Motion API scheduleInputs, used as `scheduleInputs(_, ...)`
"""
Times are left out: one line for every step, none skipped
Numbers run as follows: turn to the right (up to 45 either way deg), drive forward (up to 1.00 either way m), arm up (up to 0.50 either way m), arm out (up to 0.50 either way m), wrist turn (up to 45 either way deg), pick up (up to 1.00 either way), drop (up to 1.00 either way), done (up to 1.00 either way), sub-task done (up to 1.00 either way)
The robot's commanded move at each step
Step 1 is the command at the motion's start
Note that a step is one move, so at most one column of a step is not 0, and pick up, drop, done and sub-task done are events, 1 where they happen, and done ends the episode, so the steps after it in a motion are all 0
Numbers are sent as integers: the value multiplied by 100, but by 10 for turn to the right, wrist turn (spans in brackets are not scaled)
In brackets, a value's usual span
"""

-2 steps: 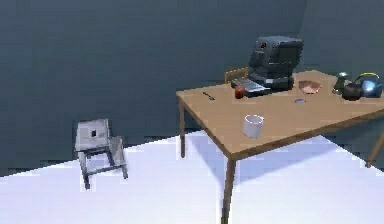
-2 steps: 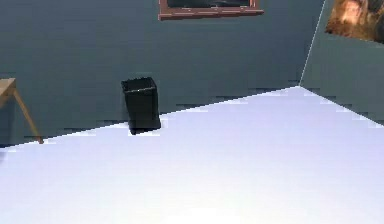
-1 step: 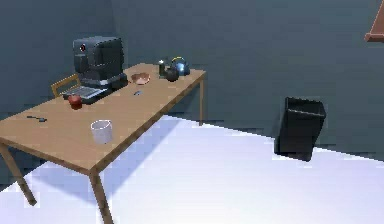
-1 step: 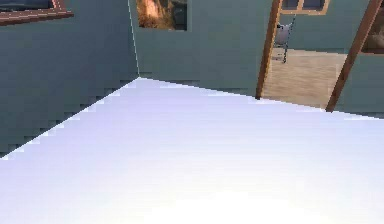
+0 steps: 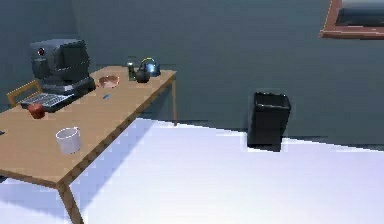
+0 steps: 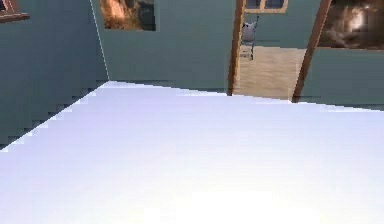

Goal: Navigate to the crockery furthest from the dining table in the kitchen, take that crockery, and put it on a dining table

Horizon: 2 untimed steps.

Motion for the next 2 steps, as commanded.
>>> scheduleInputs(0, 100, 0, 0, 0, 0, 0, 0, 0)
scheduleInputs(120, 0, 0, 0, 0, 0, 0, 0, 0)
